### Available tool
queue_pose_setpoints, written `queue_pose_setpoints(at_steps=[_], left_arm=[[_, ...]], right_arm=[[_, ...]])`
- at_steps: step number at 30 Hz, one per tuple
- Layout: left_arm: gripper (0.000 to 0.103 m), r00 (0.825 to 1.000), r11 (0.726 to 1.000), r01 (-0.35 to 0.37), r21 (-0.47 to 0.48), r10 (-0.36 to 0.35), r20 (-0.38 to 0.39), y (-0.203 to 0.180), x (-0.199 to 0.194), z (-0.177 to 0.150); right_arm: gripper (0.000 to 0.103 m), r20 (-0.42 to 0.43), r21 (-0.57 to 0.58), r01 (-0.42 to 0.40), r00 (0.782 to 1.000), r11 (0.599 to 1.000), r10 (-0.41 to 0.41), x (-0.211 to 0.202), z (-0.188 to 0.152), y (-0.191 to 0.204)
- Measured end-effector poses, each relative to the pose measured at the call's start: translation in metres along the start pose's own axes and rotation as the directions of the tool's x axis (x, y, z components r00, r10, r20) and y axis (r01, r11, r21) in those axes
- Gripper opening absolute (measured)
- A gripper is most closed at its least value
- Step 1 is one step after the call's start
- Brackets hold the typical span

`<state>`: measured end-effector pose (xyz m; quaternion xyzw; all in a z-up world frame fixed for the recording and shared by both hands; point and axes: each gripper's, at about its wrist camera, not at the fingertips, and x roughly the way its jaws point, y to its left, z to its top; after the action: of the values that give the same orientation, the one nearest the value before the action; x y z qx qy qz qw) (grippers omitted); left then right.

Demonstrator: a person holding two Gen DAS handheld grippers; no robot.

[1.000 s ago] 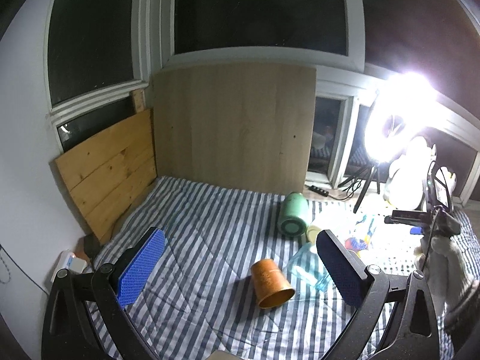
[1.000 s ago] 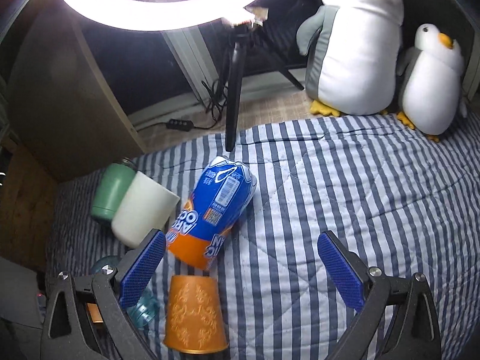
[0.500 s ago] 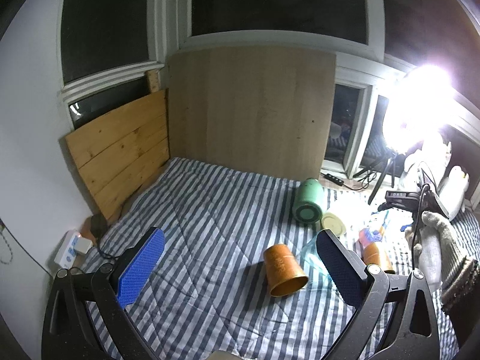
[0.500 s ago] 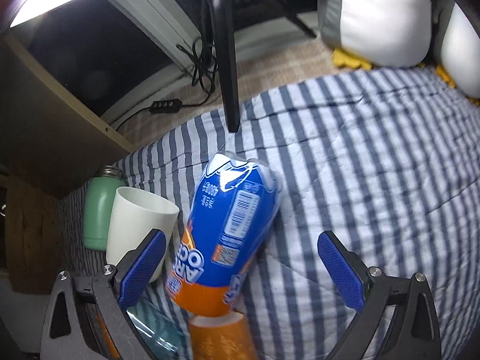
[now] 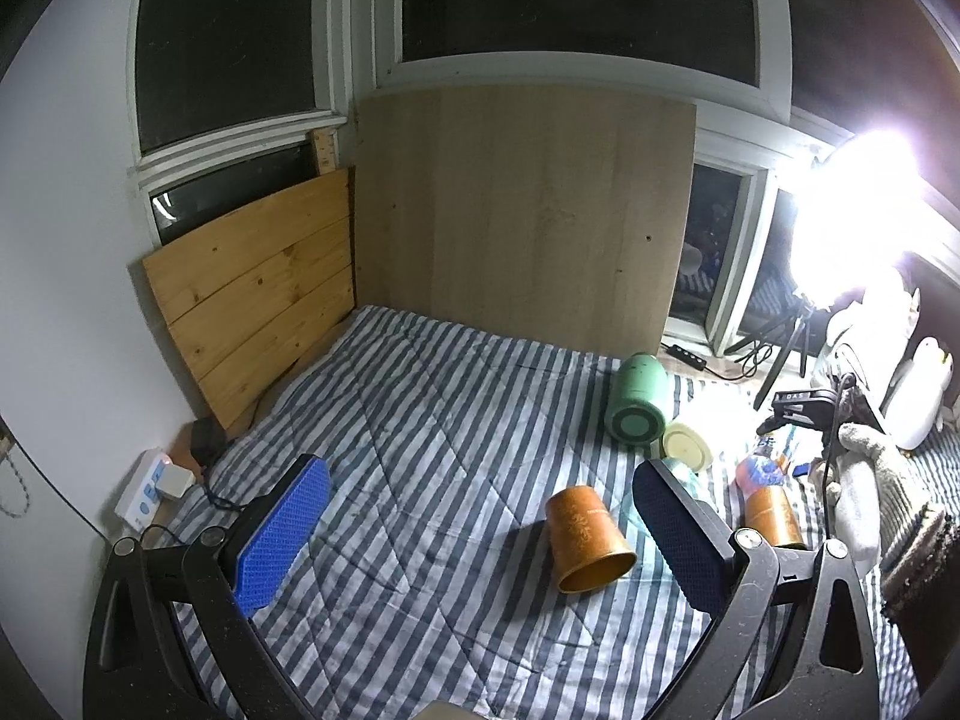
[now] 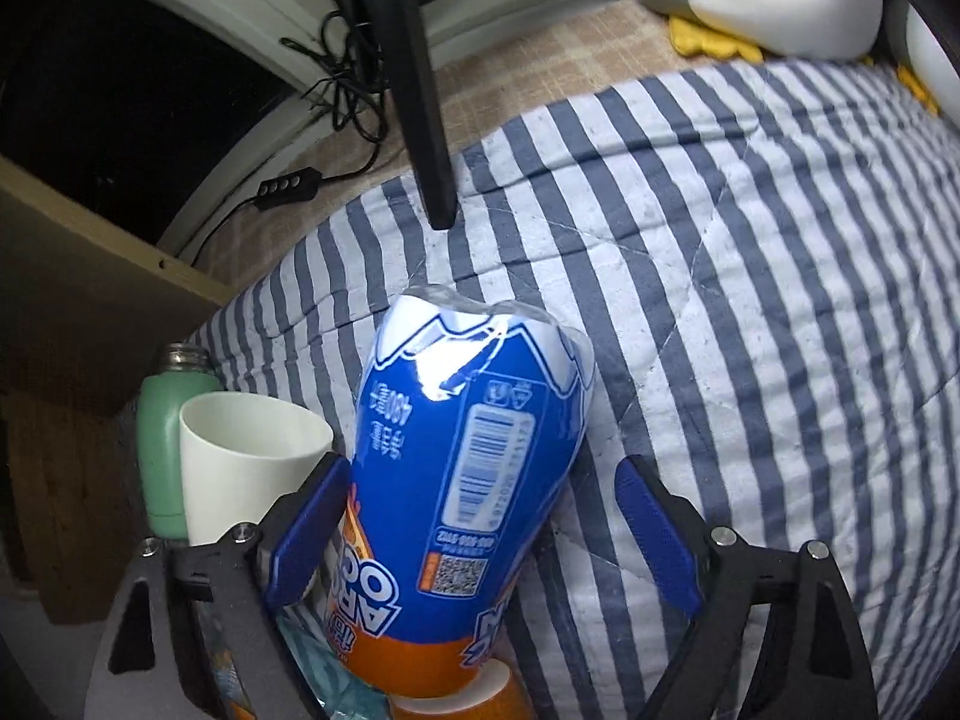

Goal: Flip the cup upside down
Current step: 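Close the right gripper around the blue bottle's body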

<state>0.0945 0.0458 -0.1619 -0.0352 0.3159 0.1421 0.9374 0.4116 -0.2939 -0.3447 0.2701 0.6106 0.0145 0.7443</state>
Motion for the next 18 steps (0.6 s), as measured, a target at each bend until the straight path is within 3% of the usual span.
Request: queue_pose_setpoints(at_steps=[4,10,18], left_arm=[[0.102,1.0,1.0,0.006,0.009,-0.006,-0.002,-0.003,0.002,0.001],[0.102,1.0,1.0,0.012,0.012,-0.012,-0.006,-0.005,0.005,0.003],[0.102,1.0,1.0,0.028,0.012,-0.028,-0.015,-0.007,0.006,0.003]], right_arm=[[0.07,0.014,0.002,-0.018,1.0,1.0,0.018,-0.004,0.003,-0.002],[0.069,0.041,0.028,-0.014,0.999,1.0,0.013,-0.018,0.013,-0.021],[0.069,0.07,-0.013,0.068,0.995,0.998,-0.067,-0.047,0.018,-0.054]])
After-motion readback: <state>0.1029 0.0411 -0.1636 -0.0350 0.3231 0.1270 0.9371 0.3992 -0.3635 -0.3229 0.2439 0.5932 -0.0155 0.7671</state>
